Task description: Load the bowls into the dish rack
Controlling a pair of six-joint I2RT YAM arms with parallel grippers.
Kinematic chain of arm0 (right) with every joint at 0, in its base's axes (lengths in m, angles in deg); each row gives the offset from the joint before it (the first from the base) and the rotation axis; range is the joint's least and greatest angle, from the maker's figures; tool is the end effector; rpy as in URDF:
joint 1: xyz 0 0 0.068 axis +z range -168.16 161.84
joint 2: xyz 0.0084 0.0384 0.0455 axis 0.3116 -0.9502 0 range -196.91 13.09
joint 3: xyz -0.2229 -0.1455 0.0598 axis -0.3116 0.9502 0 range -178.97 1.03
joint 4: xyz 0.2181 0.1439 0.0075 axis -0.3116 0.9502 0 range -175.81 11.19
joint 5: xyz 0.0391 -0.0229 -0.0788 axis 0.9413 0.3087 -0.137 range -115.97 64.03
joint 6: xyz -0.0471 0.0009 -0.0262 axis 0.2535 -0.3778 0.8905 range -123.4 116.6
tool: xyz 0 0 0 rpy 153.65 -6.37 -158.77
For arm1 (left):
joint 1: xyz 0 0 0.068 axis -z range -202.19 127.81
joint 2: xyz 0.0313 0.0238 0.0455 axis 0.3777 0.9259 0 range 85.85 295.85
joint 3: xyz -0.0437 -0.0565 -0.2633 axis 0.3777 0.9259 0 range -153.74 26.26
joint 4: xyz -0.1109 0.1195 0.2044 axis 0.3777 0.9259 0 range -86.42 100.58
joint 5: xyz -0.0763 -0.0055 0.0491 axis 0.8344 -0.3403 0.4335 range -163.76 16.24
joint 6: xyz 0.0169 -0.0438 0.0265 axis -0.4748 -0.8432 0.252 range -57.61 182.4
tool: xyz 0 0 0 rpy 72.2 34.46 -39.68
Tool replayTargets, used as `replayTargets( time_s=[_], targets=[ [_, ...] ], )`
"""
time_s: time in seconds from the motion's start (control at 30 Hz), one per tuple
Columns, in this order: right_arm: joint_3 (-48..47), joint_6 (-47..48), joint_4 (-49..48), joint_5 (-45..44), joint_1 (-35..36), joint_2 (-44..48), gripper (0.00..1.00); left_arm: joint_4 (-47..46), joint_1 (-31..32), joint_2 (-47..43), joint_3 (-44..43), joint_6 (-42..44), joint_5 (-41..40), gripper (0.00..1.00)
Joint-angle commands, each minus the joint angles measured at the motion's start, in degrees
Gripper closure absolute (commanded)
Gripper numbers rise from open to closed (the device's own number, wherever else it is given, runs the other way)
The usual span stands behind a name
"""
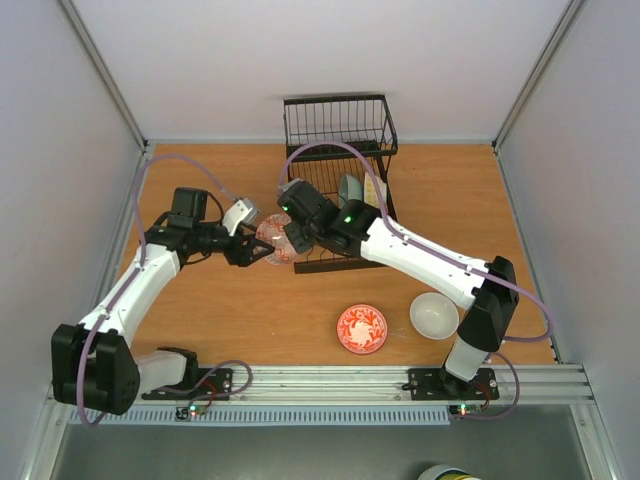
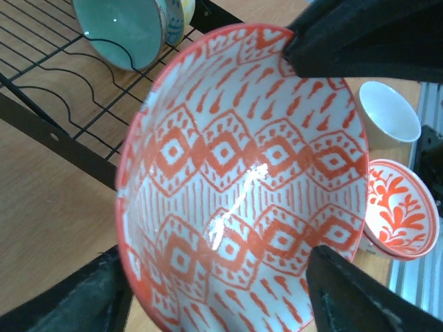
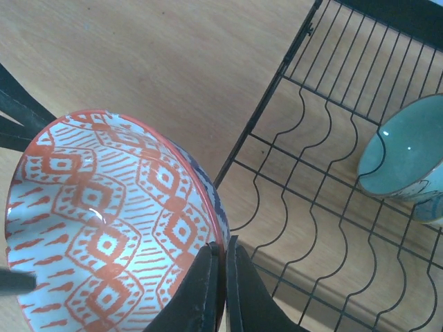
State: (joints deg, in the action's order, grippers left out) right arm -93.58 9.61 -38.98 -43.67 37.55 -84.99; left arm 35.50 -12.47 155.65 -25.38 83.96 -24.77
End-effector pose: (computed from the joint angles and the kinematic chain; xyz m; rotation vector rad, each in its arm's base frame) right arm 0.2199 0.3029 0.3370 -1.2379 2.0487 -0.0325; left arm 0.2348 -0.0676 0.2673 0.9509 2.0354 -0.9214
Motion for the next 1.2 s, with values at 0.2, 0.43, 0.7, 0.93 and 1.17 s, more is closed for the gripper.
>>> replayTargets(
  time_s=[0.2, 0.43, 0.7, 0.93, 1.17],
  targets=[
    [1.7, 1.6, -4.9, 0.6, 0.0, 3.7, 0.99, 2.3, 1.8, 2.3, -2.4, 2.9, 0.2, 0.77],
    [4.6, 2.2, -7.9, 4.7, 0.1, 6.4, 0.99, 2.2, 2.0, 2.4, -2.4, 2.8, -0.5, 0.96],
    [7.5, 2.2, -8.4, 6.0, 0.1, 8.7, 0.93, 0.7, 2.0, -0.1, -1.2, 2.5, -0.4, 1.00],
    [17.0, 0.4, -13.4, 11.4, 0.0, 16.5, 0.12, -2.0, 1.6, -4.0, 1.1, 2.1, 1.9, 1.00],
    [27.0, -1.0, -21.7, 20.9, -0.2, 21.6, 0.01, 0.0, 0.0, -4.0, 0.8, 4.3, 8.9, 0.99]
  ],
)
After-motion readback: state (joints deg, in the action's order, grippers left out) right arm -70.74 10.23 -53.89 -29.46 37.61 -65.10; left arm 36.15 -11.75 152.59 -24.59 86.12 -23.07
